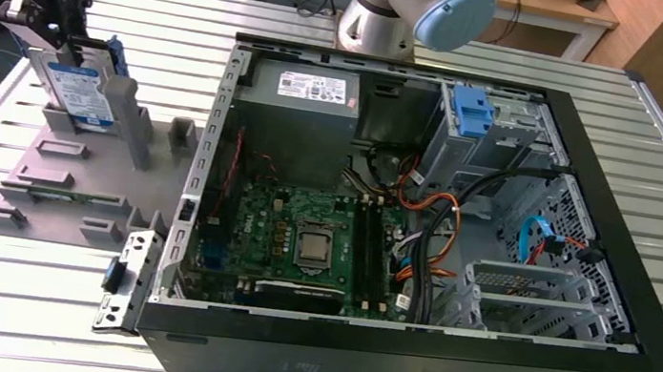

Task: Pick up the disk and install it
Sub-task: 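Pick up the disk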

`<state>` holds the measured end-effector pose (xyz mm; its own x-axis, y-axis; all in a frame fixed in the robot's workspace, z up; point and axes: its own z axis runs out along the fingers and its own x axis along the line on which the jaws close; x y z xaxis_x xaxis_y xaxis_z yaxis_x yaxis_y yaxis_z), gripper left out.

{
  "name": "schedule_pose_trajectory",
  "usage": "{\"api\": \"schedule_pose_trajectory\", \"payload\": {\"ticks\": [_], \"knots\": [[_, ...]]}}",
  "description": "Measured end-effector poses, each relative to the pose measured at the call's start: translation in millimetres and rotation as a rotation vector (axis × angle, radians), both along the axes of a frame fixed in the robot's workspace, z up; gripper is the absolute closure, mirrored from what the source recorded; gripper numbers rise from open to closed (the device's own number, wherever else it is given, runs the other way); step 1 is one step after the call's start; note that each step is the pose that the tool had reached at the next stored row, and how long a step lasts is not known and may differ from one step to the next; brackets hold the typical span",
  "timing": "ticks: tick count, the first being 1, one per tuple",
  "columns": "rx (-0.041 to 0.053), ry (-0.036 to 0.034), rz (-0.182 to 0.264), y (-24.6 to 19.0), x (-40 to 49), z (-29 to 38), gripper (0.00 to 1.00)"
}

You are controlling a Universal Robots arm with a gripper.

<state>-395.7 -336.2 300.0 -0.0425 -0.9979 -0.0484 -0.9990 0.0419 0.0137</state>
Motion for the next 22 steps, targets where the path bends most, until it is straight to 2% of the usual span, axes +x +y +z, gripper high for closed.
{"api": "schedule_pose_trajectory", "payload": {"ticks": [16,22], "knots": [[0.0001,-0.0001,0.0,0.4,0.1,0.2,0.65],[0.0,-0.0001,0.0,0.3,0.0,7.5,0.65]]}}
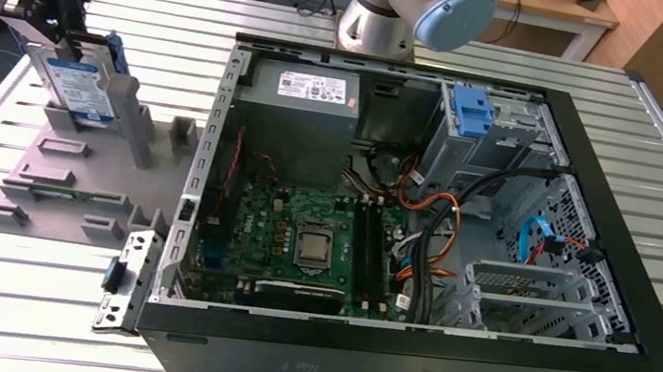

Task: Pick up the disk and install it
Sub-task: 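Pick up the disk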

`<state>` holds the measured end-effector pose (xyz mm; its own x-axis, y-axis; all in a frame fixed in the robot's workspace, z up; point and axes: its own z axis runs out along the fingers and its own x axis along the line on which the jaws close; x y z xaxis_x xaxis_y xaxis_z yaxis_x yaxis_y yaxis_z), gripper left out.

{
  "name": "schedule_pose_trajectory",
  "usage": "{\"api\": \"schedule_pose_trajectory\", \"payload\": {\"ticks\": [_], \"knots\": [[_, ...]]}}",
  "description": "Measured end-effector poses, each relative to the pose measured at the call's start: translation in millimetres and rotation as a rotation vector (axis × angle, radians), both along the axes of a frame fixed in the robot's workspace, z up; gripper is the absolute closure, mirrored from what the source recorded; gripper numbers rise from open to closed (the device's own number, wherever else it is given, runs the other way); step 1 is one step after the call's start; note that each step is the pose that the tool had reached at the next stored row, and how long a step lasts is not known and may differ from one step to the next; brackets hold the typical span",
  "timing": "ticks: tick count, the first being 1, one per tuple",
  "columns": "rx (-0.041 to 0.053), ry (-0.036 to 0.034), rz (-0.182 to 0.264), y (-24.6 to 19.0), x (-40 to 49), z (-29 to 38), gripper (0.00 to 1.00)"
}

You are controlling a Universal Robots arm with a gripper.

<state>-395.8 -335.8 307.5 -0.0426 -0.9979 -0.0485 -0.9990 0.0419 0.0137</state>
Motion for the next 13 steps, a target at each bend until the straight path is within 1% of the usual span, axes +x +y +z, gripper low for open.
{"api": "schedule_pose_trajectory", "payload": {"ticks": [7,13], "knots": [[0.0,-0.0001,0.0,0.0,0.0,0.4,0.65],[-0.002,0.0,0.008,-2.2,-0.7,0.4,0.65]]}}
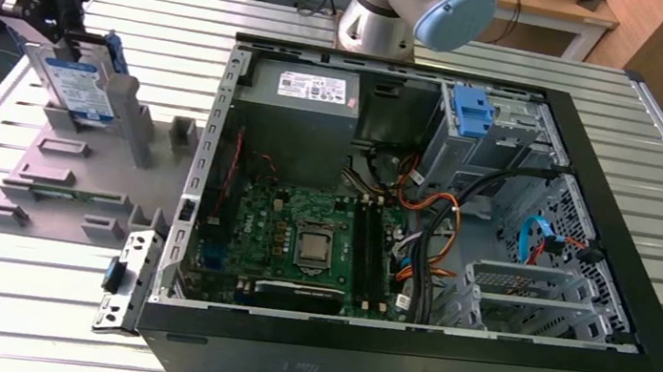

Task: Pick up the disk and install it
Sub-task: 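Pick up the disk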

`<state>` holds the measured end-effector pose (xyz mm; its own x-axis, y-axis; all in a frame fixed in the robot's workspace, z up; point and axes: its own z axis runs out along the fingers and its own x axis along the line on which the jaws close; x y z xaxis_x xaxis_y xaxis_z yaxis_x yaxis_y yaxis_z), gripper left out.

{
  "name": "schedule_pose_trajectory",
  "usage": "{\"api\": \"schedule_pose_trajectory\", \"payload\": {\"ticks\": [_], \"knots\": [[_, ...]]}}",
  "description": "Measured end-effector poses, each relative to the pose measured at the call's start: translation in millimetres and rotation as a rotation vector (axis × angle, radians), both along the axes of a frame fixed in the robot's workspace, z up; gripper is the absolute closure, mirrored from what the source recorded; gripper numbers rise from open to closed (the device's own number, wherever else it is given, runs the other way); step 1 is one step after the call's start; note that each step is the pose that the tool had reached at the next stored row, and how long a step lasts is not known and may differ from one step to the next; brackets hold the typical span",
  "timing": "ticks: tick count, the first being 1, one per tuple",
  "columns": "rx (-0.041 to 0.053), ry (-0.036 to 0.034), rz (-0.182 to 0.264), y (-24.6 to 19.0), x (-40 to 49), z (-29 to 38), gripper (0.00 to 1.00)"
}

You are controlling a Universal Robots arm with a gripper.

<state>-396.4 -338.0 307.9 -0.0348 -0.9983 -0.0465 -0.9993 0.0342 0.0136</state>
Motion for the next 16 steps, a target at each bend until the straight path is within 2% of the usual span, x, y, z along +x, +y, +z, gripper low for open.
{"api": "schedule_pose_trajectory", "payload": {"ticks": [16], "knots": [[-0.0006,0.0002,0.009,-0.4,-0.2,0.6,0.65]]}}
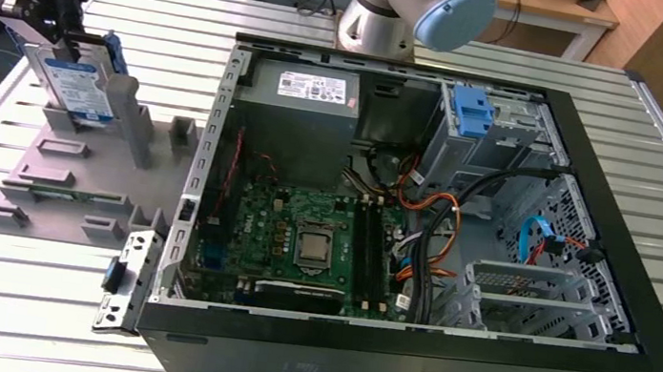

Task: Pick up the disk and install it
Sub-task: 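Pick up the disk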

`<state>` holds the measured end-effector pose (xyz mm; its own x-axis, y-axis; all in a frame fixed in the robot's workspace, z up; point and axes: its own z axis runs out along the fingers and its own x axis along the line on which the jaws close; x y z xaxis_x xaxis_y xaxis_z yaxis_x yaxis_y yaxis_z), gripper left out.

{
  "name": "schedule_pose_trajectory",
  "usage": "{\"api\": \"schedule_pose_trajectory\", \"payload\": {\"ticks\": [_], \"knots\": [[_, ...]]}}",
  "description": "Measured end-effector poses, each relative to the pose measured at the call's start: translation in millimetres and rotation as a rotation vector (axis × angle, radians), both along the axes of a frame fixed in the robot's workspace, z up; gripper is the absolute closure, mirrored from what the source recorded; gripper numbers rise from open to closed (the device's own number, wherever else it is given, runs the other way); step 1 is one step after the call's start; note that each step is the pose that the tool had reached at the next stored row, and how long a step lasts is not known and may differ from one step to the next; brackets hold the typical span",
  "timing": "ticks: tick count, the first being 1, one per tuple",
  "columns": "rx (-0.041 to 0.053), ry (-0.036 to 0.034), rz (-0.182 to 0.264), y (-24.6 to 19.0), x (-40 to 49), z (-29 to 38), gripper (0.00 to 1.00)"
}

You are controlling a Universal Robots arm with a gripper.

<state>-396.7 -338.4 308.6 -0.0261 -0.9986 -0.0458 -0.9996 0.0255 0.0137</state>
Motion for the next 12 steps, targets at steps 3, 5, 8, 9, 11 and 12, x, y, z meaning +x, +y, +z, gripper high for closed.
{"api": "schedule_pose_trajectory", "payload": {"ticks": [3,5,8,9,11,12], "knots": [[0.0001,-0.0002,0.0,0.0,0.0,5.3,0.65],[0.0002,-0.0002,0.0,0.0,0.0,10.0,0.65],[0.0001,-0.0002,0.0,0.0,0.0,18.7,0.65],[0.0001,-0.0002,0.0,0.0,0.0,22.0,0.65],[0.0,-0.0001,0.0,0.0,0.0,29.1,0.65],[0.0001,-0.0002,0.0,0.0,0.0,32.5,0.65]]}}
